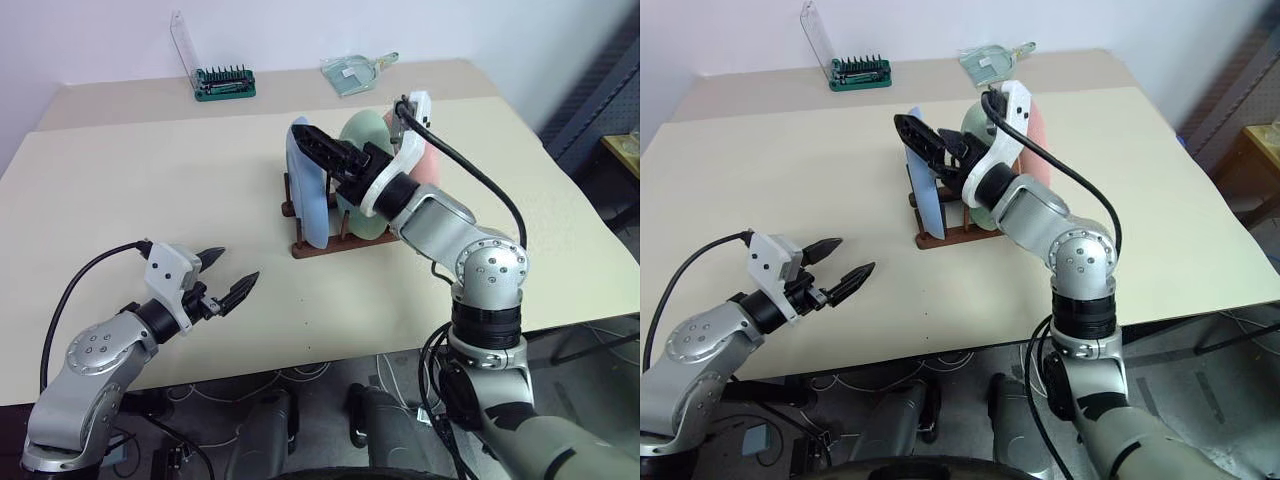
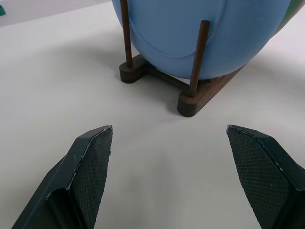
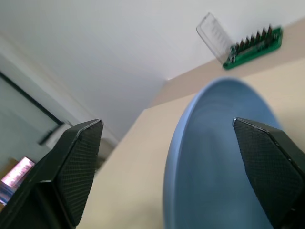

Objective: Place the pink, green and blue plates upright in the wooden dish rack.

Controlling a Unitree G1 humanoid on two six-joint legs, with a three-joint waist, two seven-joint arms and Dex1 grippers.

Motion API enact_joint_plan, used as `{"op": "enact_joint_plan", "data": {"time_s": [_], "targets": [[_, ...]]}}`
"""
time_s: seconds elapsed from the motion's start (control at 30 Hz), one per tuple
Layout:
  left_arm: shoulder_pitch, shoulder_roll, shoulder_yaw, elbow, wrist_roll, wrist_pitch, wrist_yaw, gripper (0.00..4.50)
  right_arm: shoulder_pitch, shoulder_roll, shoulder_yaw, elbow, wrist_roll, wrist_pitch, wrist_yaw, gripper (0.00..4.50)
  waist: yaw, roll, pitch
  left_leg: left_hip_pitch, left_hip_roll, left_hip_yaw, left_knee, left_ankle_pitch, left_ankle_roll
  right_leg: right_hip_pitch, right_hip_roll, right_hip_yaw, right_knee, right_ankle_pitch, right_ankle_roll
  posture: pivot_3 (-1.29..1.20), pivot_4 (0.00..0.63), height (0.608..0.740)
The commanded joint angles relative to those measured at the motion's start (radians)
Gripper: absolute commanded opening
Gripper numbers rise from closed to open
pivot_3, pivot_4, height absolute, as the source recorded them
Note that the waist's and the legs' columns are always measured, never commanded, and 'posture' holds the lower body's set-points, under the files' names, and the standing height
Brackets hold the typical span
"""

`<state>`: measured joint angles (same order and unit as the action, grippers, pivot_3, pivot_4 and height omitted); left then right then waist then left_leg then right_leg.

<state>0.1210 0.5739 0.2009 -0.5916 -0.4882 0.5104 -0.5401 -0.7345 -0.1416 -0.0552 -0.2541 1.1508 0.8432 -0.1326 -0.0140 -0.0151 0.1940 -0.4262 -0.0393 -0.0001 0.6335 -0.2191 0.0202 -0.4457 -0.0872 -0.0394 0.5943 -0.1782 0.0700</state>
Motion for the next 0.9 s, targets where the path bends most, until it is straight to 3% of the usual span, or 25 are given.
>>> {"op": "enact_joint_plan", "data": {"time_s": [0.03, 0.17, 0.27, 0.4, 0.47, 0.63, 0.7, 0.9], "targets": [[-0.009, -0.009, -0.003, -0.021, 0.002, -0.023, 0.000, 3.95, -0.072, -0.091, 0.034, -0.106, -0.078, -0.029, 0.171, 4.46, 0.000, 0.001, 0.000, 0.000, 0.000, 0.000, 0.000, 0.000, 0.000, 0.000, 0.000, 0.000, 0.000, 0.000, 0.000, 0.00, 0.150, 0.735], [-0.017, -0.015, -0.011, -0.014, 0.009, -0.025, 0.001, 3.95, -0.109, -0.236, 0.009, -0.180, -0.152, -0.103, 0.386, 4.46, 0.003, 0.000, 0.000, -0.001, 0.000, 0.000, 0.000, 0.000, 0.000, 0.000, 0.000, -0.001, -0.001, -0.001, 0.001, 0.00, 0.150, 0.735], [-0.022, -0.018, -0.018, -0.003, 0.016, -0.030, -0.003, 3.95, -0.077, -0.390, -0.085, -0.162, -0.260, -0.216, 0.533, 4.46, 0.008, 0.000, 0.000, 0.000, 0.000, 0.000, 0.001, 0.000, 0.000, 0.002, 0.000, -0.002, -0.002, -0.002, 0.003, 0.00, 0.150, 0.735], [-0.045, -0.015, -0.031, 0.037, 0.029, -0.044, -0.018, 3.95, 0.116, -0.623, -0.256, -0.046, -0.377, -0.319, 0.726, 4.46, 0.028, -0.001, 0.000, -0.001, 0.000, 0.000, 0.003, -0.001, 0.001, 0.005, -0.001, -0.002, -0.008, -0.003, 0.004, 0.00, 0.150, 0.735], [-0.059, -0.015, -0.038, 0.058, 0.035, -0.051, -0.025, 3.95, 0.210, -0.686, -0.323, 0.003, -0.419, -0.366, 0.788, 4.46, 0.034, -0.001, 0.000, -0.001, 0.000, 0.000, 0.002, -0.001, 0.001, 0.006, -0.002, -0.003, -0.010, -0.002, 0.004, 0.00, 0.150, 0.735], [-0.110, -0.022, -0.070, 0.123, 0.060, -0.071, -0.044, 3.95, 0.522, -0.765, -0.428, 0.046, -0.456, -0.400, 0.992, 4.46, 0.028, 0.001, 0.000, -0.001, 0.001, 0.002, -0.001, -0.002, 0.003, 0.005, -0.002, -0.002, -0.011, -0.001, 0.002, 0.00, 0.150, 0.735], [-0.122, -0.030, -0.082, 0.161, 0.076, -0.091, -0.049, 3.95, 0.640, -0.762, -0.390, 0.083, -0.550, -0.444, 0.999, 4.46, 0.027, 0.002, -0.001, 0.000, 0.002, 0.002, -0.001, -0.002, 0.003, 0.005, -0.001, -0.002, -0.010, -0.001, 0.002, 0.00, 0.150, 0.735], [-0.113, -0.030, -0.079, 0.207, 0.104, -0.128, -0.057, 3.95, 0.684, -0.689, -0.281, 0.177, -0.687, -0.545, 0.975, 4.46, 0.022, 0.003, -0.001, 0.000, 0.004, 0.004, 0.004, -0.002, 0.002, 0.006, -0.002, -0.003, -0.009, 0.000, 0.003, 0.00, 0.150, 0.735]]}}
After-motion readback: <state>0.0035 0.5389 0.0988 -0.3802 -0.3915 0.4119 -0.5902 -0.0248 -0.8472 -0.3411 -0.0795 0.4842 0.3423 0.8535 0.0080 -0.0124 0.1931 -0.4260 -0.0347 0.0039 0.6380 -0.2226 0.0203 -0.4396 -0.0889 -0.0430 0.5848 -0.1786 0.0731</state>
